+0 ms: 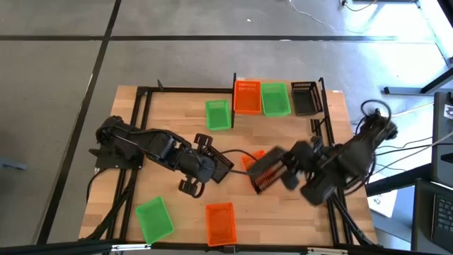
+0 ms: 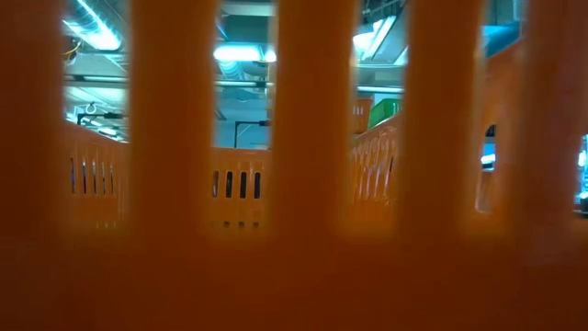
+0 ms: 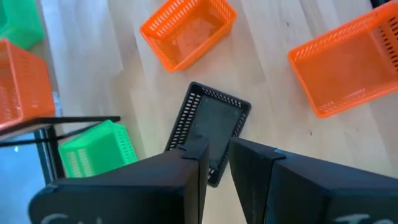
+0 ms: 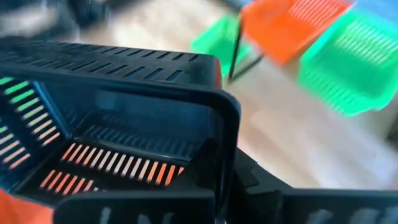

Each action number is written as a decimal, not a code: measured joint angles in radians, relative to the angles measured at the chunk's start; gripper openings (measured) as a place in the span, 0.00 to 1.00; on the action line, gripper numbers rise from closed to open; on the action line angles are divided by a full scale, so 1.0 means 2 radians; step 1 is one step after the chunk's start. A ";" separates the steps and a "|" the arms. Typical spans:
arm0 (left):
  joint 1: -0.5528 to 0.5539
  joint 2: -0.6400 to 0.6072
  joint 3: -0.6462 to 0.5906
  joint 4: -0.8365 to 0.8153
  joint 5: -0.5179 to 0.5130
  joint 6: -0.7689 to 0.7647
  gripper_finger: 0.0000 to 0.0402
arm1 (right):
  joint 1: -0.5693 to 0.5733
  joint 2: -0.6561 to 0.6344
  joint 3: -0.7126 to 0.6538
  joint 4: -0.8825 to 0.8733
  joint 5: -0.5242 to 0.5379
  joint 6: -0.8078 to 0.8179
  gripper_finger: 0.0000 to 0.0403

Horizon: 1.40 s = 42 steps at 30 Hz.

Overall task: Stack baskets on shelf by color
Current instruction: Stack the bottom black bin on top of the black bin on the shelf

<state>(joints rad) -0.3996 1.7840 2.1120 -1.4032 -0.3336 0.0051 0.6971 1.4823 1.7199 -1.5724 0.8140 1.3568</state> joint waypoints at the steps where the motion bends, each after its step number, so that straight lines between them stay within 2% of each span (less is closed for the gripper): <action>1: 0.000 -0.001 0.000 0.001 -0.001 0.005 0.14 | -0.006 -0.011 0.000 0.000 0.016 0.005 0.00; 5: 0.007 -0.002 0.000 0.004 -0.023 0.012 0.14 | -0.037 -0.041 0.000 0.000 0.060 0.029 0.00; 13: 0.022 -0.002 0.000 0.005 -0.031 0.020 0.14 | -0.114 -0.060 0.000 0.001 0.067 0.054 0.00; 16: 0.026 -0.002 0.000 0.005 -0.049 0.027 0.14 | -0.145 -0.064 0.000 0.001 0.068 0.057 0.00; 21: 0.031 -0.002 0.000 0.005 -0.093 0.029 0.14 | -0.191 -0.065 0.000 0.001 0.077 0.004 0.00; 24: 0.040 -0.007 0.000 0.005 -0.102 0.032 0.14 | -0.210 -0.066 0.000 0.001 0.086 -0.040 0.00; 29: 0.073 -0.023 0.000 0.006 -0.105 0.067 0.14 | -0.226 -0.066 0.000 0.001 0.102 -0.110 0.00; 35: 0.137 -0.049 0.000 0.011 -0.105 0.093 0.14 | -0.242 -0.068 0.000 0.001 0.138 -0.195 0.00; 40: 0.194 -0.052 0.000 0.022 -0.102 0.117 0.14 | -0.289 -0.074 0.000 0.001 0.143 -0.186 0.00; 42: 0.219 -0.054 0.000 0.029 -0.094 0.136 0.14 | -0.311 -0.079 0.000 0.001 0.117 -0.183 0.00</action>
<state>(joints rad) 0.0386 1.6761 2.1120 -1.3459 -0.5216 0.2770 0.0746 1.3242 1.7191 -1.5707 1.0474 0.9910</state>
